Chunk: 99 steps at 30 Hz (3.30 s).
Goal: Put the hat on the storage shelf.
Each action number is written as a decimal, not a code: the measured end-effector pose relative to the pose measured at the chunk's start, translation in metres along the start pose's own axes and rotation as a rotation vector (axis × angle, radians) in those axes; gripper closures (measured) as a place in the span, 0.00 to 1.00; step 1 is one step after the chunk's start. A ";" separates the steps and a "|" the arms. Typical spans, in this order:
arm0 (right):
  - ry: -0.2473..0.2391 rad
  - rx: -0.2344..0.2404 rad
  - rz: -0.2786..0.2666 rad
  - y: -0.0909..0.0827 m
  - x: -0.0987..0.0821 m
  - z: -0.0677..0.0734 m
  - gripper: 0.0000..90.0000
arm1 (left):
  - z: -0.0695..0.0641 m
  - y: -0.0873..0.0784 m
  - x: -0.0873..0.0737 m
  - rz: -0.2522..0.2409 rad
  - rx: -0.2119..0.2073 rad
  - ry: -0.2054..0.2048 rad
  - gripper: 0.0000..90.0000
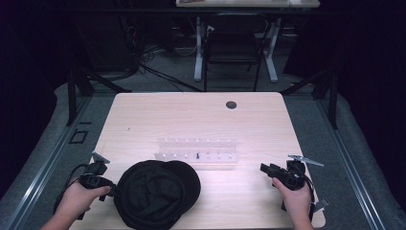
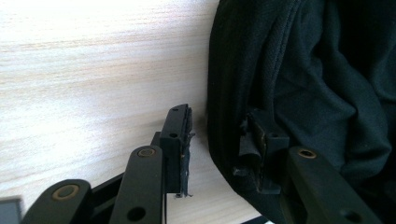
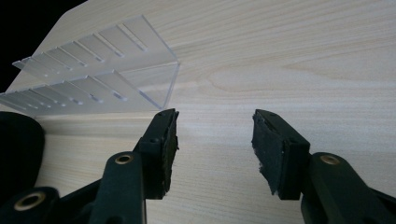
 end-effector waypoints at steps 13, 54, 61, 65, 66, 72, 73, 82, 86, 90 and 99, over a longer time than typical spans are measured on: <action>0.005 0.004 0.000 0.000 0.000 -0.001 0.55 | -0.001 0.009 0.002 0.002 -0.044 -0.010 0.84; 0.032 0.012 -0.012 -0.001 0.000 -0.003 0.53 | -0.037 -0.079 0.001 0.018 -0.316 0.005 0.98; 0.035 0.012 -0.012 -0.001 0.000 -0.003 0.53 | -0.052 -0.102 0.002 0.000 -0.311 0.027 0.98; 0.033 0.013 -0.009 -0.001 0.000 -0.004 0.53 | -0.061 -0.114 0.001 0.009 -0.350 0.029 0.98; 0.033 0.013 -0.009 -0.001 0.000 -0.004 0.53 | -0.063 -0.116 0.001 0.012 -0.355 0.031 0.98; 0.040 0.016 -0.014 -0.001 0.000 -0.004 0.53 | -0.074 -0.127 0.002 0.009 -0.372 0.046 0.98; 0.041 0.015 -0.015 -0.001 0.000 -0.004 0.53 | -0.076 -0.128 0.002 0.009 -0.369 0.051 0.98; 0.050 0.012 -0.018 0.000 0.000 -0.004 0.53 | -0.092 -0.142 -0.001 0.011 -0.377 0.066 0.98; 0.048 0.016 -0.016 0.000 0.000 -0.004 0.53 | -0.102 -0.153 -0.001 -0.007 -0.385 0.086 0.98; 0.050 0.015 -0.017 0.000 0.000 -0.005 0.53 | -0.110 -0.164 0.000 -0.012 -0.410 0.095 0.98; 0.053 0.016 -0.015 0.000 0.000 -0.006 0.52 | -0.119 -0.175 0.003 -0.014 -0.452 0.092 0.98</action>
Point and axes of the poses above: each handheld gripper's, and its own axes: y roughly forward along the jaws, x roughly out of its top, z roughly to its left, the point moved 4 cm from there along y, roughly forward along the jaws, and after that the axes turned 15 degrees about -y, right-handed, at the moved point
